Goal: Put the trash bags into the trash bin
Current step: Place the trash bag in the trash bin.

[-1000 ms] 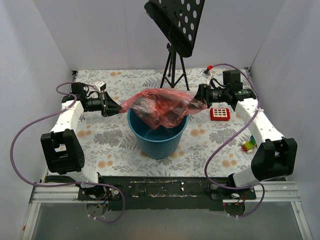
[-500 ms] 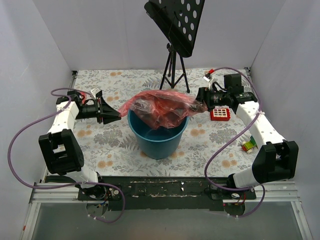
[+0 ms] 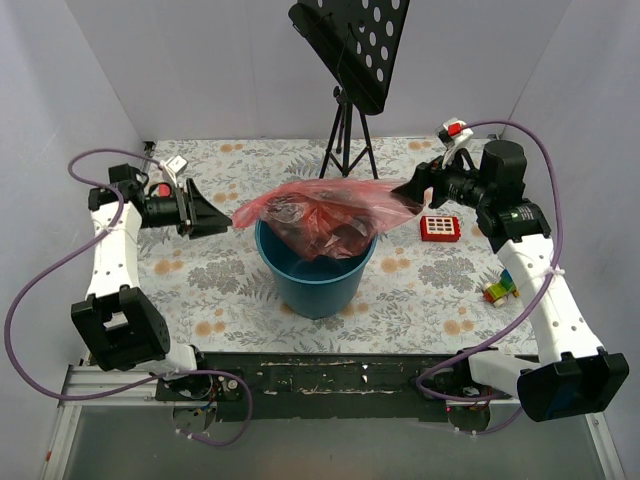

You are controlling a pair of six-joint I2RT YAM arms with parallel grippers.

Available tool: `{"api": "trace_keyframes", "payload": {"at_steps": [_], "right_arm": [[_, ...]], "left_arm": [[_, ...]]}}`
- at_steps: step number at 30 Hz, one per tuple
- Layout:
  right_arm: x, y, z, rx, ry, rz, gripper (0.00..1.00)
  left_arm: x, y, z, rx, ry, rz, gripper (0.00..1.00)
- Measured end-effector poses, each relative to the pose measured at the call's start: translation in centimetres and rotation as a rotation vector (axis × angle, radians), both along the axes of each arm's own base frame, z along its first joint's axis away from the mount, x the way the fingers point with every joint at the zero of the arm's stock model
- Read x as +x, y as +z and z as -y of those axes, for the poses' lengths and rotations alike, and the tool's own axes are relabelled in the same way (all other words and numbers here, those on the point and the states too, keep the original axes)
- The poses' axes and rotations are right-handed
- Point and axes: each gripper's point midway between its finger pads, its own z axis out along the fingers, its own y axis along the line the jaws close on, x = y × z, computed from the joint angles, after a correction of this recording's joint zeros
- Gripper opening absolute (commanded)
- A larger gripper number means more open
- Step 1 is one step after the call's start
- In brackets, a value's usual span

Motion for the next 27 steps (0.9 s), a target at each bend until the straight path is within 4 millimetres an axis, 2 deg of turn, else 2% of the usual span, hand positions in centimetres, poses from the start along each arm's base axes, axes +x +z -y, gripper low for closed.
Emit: {"api": "trace_keyframes", "payload": {"at_steps": [4, 8, 10, 15, 17, 20, 23, 25, 27], "right_arm": [[1.5, -0.5, 1.0, -0.041, -0.078, 0.021, 0.85], [2.1, -1.0, 0.8, -0.04, -0.069, 0.011, 0.82], [2.1, -1.6, 0.2, -0.026, -0.034, -0.015, 0.82], [2.4, -3.1, -0.8, 0.005, 0.012, -0.093, 0.82], [2.2, -2.9, -0.9, 0.016, 0.018, -0.099, 0.82], [2.0, -2.7, -1.1, 0.027, 0.034, -0.097, 0.82], [1.7, -2.6, -1.3, 0.036, 0.047, -0.101, 0.82], [1.4, -2.7, -1.4, 0.042, 0.053, -0.102, 0.82], [1.1, -2.9, -1.4, 0.049, 0.054, -0.109, 0.81]], "left_arm": [[2.9, 2.5, -1.2, 0.108, 0.024, 0.231, 0.62], [4.9, 5.5, -0.9, 0.192, 0.021, 0.509, 0.62], [5.0, 6.8, 1.1, 0.222, -0.045, 0.646, 0.62], [3.8, 8.4, 11.6, 0.234, -0.354, 0.971, 0.58], [3.8, 8.5, 14.2, 0.245, -0.415, 1.044, 0.56], [4.8, 7.9, 16.5, 0.302, -0.435, 1.131, 0.56], [5.6, 7.5, 18.1, 0.373, -0.435, 1.21, 0.5], [6.0, 7.5, 18.9, 0.408, -0.43, 1.251, 0.42], [6.3, 7.3, 19.6, 0.429, -0.433, 1.277, 0.27]]}}
